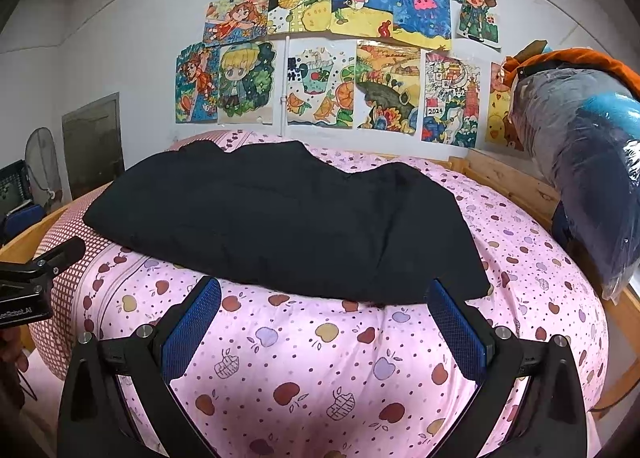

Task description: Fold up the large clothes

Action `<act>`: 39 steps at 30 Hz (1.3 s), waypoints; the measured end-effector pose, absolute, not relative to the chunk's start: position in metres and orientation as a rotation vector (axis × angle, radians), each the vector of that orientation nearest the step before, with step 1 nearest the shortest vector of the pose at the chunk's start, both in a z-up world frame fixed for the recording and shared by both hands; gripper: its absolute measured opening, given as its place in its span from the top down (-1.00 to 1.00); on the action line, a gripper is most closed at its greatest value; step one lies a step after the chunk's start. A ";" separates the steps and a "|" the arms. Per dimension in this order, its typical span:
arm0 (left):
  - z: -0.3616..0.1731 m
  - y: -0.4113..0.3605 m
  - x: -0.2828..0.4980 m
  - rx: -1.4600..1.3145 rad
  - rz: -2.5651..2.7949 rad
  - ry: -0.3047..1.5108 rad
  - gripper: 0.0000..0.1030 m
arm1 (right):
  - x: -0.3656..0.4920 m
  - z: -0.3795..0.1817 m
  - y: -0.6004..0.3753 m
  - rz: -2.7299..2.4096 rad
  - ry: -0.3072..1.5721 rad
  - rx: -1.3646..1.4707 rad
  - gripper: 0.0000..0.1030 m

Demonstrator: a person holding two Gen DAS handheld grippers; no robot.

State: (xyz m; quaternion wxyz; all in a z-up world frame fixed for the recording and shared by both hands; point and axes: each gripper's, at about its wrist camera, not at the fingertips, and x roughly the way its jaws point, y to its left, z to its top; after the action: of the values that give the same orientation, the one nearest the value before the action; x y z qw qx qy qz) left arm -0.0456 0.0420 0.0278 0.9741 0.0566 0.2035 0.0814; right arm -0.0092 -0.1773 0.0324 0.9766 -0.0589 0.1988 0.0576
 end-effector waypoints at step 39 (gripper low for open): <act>0.026 0.041 -0.044 0.118 0.167 0.422 -1.00 | 0.001 0.026 -0.181 0.111 0.459 -0.081 -0.97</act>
State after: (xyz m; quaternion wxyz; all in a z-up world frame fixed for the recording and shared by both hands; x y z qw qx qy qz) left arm -0.0439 0.0409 0.0260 0.9726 0.0582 0.2092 0.0826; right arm 0.0013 -0.1808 0.0263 0.9714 -0.0404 0.2273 0.0548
